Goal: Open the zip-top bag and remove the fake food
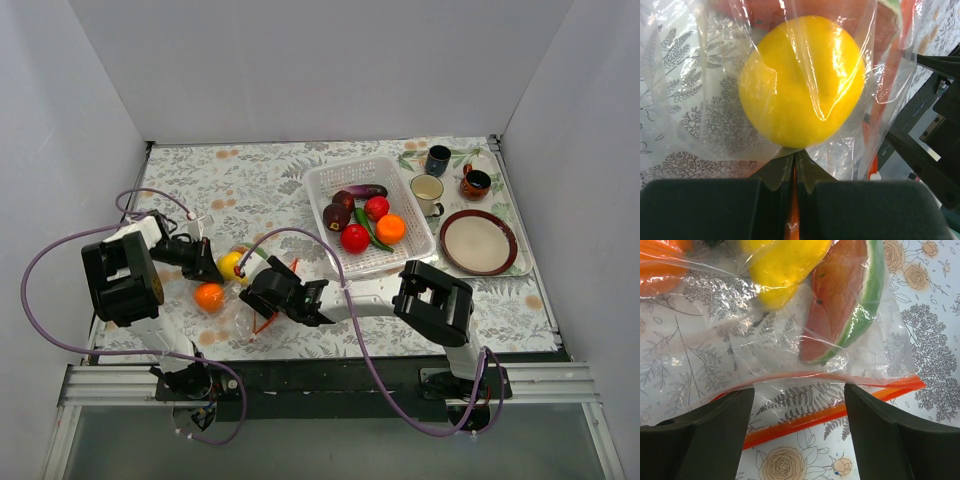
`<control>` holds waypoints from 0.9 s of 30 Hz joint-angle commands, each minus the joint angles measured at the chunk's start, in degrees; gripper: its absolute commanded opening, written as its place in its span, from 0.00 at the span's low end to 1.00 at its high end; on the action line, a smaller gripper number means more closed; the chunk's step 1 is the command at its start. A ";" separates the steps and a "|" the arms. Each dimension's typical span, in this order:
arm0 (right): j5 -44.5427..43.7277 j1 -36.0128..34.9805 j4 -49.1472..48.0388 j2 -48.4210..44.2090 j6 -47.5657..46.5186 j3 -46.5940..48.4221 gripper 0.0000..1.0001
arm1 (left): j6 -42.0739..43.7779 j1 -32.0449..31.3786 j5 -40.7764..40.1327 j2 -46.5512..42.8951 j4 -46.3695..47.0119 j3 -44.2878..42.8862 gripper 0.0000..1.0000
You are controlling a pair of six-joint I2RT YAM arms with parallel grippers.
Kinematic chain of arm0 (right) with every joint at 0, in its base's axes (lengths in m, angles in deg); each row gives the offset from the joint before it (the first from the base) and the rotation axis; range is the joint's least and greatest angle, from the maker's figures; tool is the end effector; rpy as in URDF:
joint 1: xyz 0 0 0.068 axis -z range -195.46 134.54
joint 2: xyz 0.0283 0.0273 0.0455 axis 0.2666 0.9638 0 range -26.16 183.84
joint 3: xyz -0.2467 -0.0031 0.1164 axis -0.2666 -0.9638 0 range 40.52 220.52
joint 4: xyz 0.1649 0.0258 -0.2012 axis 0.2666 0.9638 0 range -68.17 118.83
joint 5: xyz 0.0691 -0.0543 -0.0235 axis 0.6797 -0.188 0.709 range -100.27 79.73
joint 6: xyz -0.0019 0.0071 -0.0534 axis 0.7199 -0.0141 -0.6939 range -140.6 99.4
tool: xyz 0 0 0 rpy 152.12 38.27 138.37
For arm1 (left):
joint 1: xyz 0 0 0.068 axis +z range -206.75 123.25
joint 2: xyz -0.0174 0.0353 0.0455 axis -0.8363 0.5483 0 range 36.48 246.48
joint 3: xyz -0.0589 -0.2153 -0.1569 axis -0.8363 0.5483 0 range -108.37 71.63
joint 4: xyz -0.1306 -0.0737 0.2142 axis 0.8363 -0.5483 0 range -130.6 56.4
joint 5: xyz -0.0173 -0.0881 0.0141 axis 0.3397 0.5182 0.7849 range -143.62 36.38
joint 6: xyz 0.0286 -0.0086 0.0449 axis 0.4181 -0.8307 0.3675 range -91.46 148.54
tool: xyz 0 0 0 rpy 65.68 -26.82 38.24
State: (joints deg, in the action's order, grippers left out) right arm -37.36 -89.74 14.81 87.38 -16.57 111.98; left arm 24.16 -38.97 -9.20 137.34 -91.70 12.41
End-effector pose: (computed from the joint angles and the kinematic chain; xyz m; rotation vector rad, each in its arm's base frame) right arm 0.1332 0.4134 0.1752 -0.9956 1.8738 0.2978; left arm 0.2703 0.0607 0.1568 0.6419 -2.7649 1.1786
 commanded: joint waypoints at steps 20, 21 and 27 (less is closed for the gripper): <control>-5.95 0.80 -5.37 1.15 -0.86 1.65 0.84 | 0.16 -5.82 -13.31 -3.91 6.96 5.34 0.00; -6.56 1.15 -5.45 1.68 -1.56 2.27 0.89 | 0.16 -6.35 -13.75 -4.00 6.69 5.52 0.00; -8.07 3.00 -6.51 3.36 -2.36 4.56 0.93 | 1.13 -8.20 -14.80 -3.57 6.08 6.14 0.00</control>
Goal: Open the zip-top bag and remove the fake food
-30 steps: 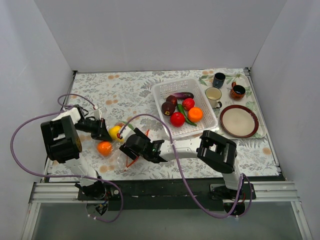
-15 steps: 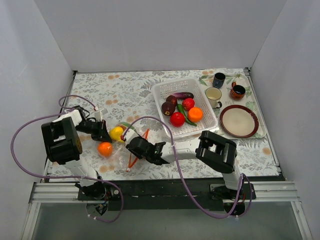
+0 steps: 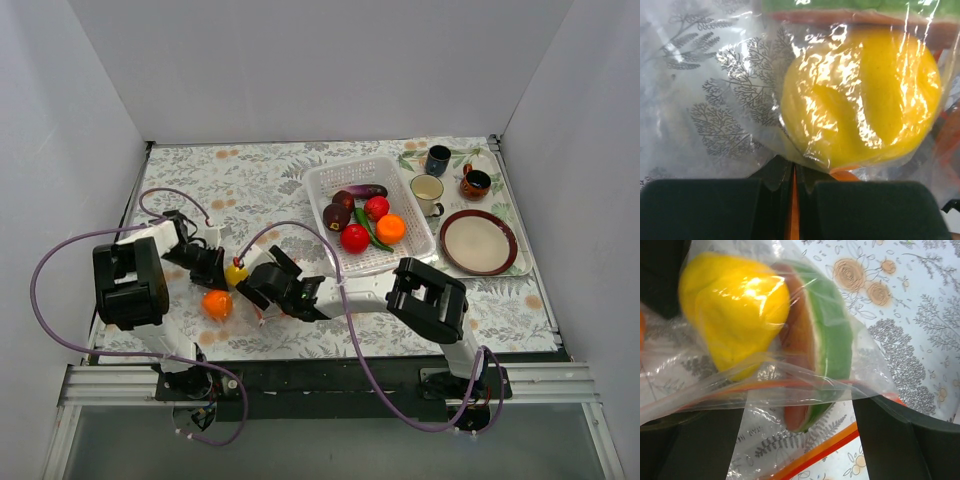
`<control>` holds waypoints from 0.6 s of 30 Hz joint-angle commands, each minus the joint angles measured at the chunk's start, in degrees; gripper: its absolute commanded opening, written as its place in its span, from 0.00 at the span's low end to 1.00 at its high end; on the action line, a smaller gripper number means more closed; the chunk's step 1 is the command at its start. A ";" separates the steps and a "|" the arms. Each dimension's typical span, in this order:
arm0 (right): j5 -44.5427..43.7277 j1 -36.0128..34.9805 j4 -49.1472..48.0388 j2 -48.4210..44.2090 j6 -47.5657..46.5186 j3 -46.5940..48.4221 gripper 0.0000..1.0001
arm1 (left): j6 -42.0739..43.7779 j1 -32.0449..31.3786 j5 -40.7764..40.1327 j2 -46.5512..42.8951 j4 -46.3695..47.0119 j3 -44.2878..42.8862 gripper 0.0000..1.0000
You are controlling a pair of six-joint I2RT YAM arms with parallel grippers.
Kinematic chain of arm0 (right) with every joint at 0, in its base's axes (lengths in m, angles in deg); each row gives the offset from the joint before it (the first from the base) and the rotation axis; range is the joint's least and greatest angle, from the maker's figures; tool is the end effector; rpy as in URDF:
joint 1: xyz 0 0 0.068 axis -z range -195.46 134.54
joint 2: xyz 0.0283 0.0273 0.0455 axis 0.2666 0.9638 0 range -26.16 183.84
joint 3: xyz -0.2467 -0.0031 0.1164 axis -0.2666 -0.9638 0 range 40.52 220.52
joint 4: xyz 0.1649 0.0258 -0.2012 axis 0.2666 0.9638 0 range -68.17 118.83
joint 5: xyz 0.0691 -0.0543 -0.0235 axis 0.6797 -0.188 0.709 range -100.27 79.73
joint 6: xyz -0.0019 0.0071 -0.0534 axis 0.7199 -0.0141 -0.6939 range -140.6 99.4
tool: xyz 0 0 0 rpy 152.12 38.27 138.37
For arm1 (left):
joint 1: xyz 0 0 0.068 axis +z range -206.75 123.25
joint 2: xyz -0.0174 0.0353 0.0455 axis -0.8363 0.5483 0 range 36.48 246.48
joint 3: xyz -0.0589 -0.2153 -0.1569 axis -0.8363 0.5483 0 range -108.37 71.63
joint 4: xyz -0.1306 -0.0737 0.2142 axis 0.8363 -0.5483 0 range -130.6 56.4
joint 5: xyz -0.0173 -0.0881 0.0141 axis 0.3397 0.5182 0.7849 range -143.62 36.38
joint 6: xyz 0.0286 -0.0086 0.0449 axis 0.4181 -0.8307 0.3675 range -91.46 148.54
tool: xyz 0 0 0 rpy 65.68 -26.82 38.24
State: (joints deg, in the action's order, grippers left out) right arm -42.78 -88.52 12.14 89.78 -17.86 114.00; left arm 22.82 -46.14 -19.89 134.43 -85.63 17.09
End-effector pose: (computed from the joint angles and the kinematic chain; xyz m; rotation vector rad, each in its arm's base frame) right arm 0.1477 0.4194 0.1735 -0.9031 1.8420 0.2128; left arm 0.2651 0.0297 0.1471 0.4596 -2.9057 0.8970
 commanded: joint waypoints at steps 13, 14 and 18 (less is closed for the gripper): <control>2.27 3.36 -3.05 0.34 2.44 -2.72 0.74 | 1.50 -1.73 -3.50 2.07 0.00 -0.30 0.00; 3.06 3.36 -2.70 0.69 2.44 -2.46 0.67 | 1.50 -1.91 -3.50 1.98 -0.09 -0.39 0.00; 4.74 3.36 -3.31 -0.10 2.88 -2.63 0.47 | 1.41 -2.09 -3.68 1.45 -0.26 -0.56 0.00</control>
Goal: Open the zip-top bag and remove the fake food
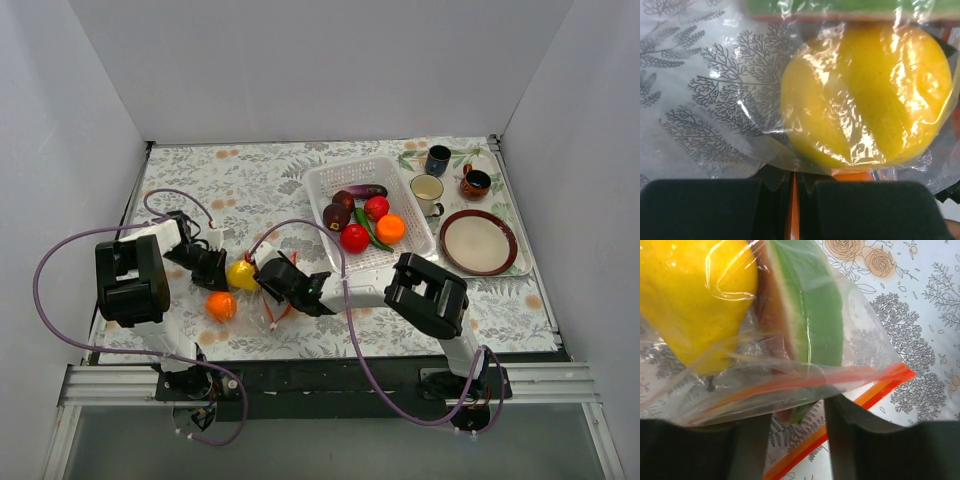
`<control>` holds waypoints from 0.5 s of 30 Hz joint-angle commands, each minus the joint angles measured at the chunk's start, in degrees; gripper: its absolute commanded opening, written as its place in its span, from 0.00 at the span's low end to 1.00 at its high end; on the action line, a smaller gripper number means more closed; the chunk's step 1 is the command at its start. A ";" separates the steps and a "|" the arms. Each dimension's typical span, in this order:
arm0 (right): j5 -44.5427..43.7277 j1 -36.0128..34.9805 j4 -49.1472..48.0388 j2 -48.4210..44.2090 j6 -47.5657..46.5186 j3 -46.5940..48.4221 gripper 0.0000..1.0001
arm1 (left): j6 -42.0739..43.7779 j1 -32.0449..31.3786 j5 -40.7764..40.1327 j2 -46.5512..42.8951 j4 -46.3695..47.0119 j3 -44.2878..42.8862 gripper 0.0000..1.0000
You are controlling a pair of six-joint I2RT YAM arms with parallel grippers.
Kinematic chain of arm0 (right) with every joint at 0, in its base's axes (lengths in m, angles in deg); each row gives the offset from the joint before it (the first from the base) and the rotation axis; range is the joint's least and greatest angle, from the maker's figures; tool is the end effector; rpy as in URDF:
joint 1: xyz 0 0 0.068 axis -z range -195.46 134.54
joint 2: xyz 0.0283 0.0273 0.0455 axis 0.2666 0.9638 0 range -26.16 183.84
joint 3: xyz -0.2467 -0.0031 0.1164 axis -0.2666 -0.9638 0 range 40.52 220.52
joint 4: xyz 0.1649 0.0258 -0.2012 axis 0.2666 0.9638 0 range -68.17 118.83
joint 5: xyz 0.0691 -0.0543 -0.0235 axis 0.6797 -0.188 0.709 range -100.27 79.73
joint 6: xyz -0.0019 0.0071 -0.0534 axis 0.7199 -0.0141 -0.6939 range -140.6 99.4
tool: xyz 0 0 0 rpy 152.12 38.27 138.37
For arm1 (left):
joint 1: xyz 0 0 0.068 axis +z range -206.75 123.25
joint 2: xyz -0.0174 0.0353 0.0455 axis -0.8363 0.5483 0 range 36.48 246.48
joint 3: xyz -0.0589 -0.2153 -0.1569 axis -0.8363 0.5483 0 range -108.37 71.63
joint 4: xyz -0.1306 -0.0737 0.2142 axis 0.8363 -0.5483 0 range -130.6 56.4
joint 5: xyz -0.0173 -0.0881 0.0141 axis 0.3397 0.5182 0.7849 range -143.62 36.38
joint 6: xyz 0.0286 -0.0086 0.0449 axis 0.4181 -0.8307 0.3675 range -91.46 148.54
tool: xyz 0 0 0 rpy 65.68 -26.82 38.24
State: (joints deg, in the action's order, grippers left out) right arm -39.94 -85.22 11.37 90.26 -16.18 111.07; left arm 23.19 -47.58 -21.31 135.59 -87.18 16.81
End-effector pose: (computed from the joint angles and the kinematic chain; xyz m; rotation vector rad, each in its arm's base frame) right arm 0.1676 0.4036 0.1551 -0.8858 1.9098 0.2084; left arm 0.2645 0.0236 0.1429 0.4247 -2.8759 0.8482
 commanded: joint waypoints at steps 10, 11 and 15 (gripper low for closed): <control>3.21 0.06 -1.07 -13.05 4.45 -8.66 0.01 | 0.25 -0.56 -2.52 0.38 2.78 0.16 0.00; 4.17 0.06 -0.10 -15.50 5.67 -9.45 0.01 | 0.07 -0.64 -2.43 0.47 2.87 0.16 0.00; 9.00 -0.03 9.12 -20.70 8.66 -11.39 0.01 | -0.10 -0.56 -2.35 0.91 3.22 -0.28 0.00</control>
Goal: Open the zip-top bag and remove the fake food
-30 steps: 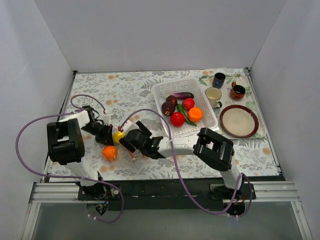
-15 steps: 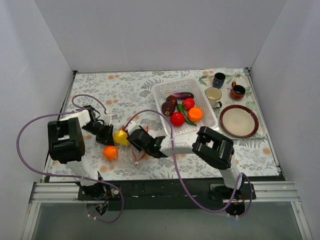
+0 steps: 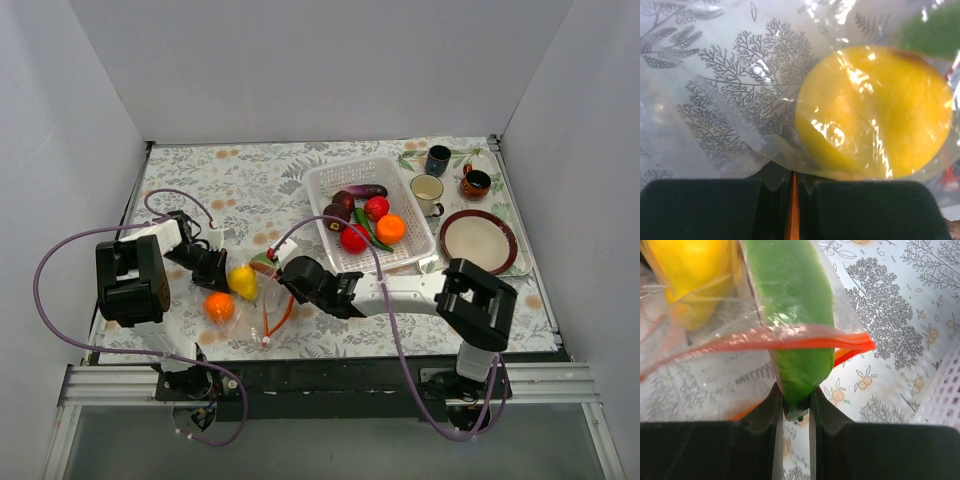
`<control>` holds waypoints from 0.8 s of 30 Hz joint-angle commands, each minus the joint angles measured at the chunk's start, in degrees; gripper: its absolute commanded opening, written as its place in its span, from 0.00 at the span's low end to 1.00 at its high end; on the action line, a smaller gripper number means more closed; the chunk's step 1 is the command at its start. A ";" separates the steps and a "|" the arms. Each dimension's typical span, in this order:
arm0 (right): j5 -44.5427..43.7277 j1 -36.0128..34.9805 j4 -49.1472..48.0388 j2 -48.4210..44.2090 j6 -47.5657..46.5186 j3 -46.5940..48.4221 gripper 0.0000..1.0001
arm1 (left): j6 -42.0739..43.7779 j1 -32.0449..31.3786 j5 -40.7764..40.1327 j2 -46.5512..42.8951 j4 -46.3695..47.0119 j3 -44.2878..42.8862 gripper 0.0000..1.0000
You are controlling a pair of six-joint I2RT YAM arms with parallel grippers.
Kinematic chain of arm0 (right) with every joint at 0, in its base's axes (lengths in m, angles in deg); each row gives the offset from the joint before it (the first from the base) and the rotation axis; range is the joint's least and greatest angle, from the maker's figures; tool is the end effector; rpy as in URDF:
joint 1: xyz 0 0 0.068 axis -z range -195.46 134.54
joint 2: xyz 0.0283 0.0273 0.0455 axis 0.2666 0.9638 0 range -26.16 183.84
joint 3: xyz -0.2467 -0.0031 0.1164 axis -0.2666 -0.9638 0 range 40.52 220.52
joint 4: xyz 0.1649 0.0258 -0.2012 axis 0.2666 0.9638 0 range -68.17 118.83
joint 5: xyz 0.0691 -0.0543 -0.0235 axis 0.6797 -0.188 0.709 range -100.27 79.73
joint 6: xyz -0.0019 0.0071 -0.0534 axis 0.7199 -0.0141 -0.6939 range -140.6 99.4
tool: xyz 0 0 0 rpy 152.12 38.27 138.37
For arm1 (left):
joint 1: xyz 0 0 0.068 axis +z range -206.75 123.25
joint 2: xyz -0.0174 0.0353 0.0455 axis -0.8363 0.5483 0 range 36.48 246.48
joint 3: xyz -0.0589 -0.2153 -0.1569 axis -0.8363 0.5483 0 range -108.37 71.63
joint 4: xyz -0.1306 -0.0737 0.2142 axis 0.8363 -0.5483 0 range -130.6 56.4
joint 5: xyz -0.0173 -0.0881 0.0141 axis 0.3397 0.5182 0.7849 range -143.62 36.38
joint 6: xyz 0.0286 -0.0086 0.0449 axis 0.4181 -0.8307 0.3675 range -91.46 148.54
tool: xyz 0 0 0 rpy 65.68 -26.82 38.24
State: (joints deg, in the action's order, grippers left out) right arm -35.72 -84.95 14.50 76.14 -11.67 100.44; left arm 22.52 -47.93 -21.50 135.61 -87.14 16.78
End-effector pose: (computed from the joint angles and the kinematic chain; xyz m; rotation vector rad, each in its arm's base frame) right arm 0.1491 0.3548 0.1897 -0.8533 1.9551 0.3257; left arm 0.2648 0.0221 0.1429 0.4317 -2.8725 0.8407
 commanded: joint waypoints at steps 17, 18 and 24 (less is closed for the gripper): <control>0.80 -0.20 36.77 -32.66 10.41 -3.06 0.01 | 0.22 -0.29 -1.44 0.80 3.62 -0.17 0.00; -1.85 -0.20 36.86 -34.00 10.41 -2.97 0.01 | 0.13 -0.29 -1.44 0.80 3.53 -0.17 0.00; -19.11 9.18 33.44 -36.21 10.85 -1.22 0.01 | -0.31 -0.56 -0.39 0.54 3.27 -0.26 0.00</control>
State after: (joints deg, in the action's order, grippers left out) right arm -41.84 -83.47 49.60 38.88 -2.12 96.55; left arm 21.71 -47.98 -21.33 135.72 -86.94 16.78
